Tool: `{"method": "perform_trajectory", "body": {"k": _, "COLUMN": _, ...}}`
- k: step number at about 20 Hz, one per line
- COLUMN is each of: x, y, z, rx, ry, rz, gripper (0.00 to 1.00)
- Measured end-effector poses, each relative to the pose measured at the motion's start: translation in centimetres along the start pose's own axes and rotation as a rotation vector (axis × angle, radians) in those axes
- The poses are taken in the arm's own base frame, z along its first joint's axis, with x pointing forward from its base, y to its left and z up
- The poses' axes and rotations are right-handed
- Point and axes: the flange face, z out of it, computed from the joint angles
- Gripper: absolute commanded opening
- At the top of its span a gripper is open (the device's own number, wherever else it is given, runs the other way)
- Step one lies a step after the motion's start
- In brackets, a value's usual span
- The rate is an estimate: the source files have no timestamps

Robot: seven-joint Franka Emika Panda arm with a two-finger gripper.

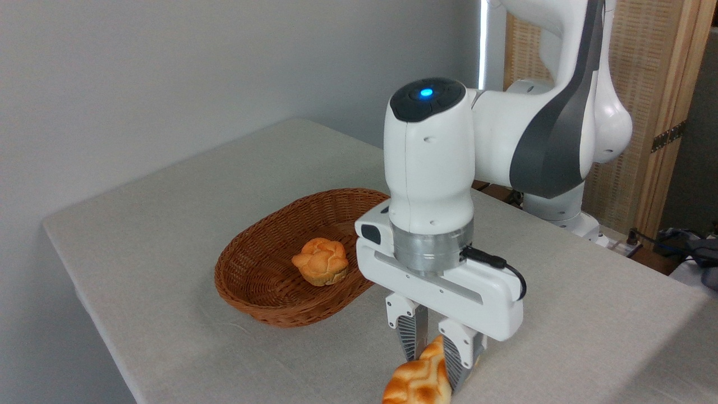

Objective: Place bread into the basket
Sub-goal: 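Carry the braided loaf over the basket and lower it beside the bun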

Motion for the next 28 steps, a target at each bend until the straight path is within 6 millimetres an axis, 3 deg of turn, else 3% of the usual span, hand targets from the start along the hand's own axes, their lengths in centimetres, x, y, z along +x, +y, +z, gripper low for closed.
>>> {"method": "perform_trajectory", "body": {"k": 2, "x": 1.5, "y": -0.2, "z": -2.3, "rx": 0.035, "ry": 0.033, "rz": 0.011, "gripper": 0.27}}
{"method": "perform_trajectory", "body": {"k": 4, "x": 3.9, "y": 0.6, "z": -5.9, "rx": 0.051, "ry": 0.057, "rz": 0.002, "gripper": 0.27}}
{"method": "perform_trajectory", "body": {"k": 6, "x": 6.6, "y": 2.7, "z": -10.4, "rx": 0.027, "ry": 0.042, "rz": 0.007, "gripper": 0.27}}
{"method": "perform_trajectory", "body": {"k": 10, "x": 9.9, "y": 7.9, "z": -15.1, "rx": -0.051, "ry": -0.019, "rz": 0.049, "gripper": 0.27}}
{"method": "perform_trajectory", "body": {"k": 12, "x": 11.5, "y": 10.4, "z": -15.5, "rx": -0.077, "ry": -0.032, "rz": 0.053, "gripper": 0.27}}
{"method": "perform_trajectory", "body": {"k": 16, "x": 15.8, "y": 17.3, "z": -14.9, "rx": -0.08, "ry": -0.06, "rz": 0.061, "gripper": 0.27}}
{"method": "perform_trajectory", "body": {"k": 23, "x": 17.0, "y": 22.9, "z": -11.3, "rx": -0.114, "ry": -0.16, "rz": 0.124, "gripper": 0.33}}
{"method": "perform_trajectory", "body": {"k": 25, "x": 16.8, "y": 23.7, "z": -10.1, "rx": -0.123, "ry": -0.184, "rz": 0.136, "gripper": 0.39}}
{"method": "perform_trajectory", "body": {"k": 27, "x": 16.6, "y": 24.4, "z": -9.1, "rx": -0.131, "ry": -0.206, "rz": 0.146, "gripper": 0.66}}
{"method": "perform_trajectory", "body": {"k": 28, "x": 16.5, "y": 24.9, "z": -8.5, "rx": -0.135, "ry": -0.218, "rz": 0.154, "gripper": 0.69}}
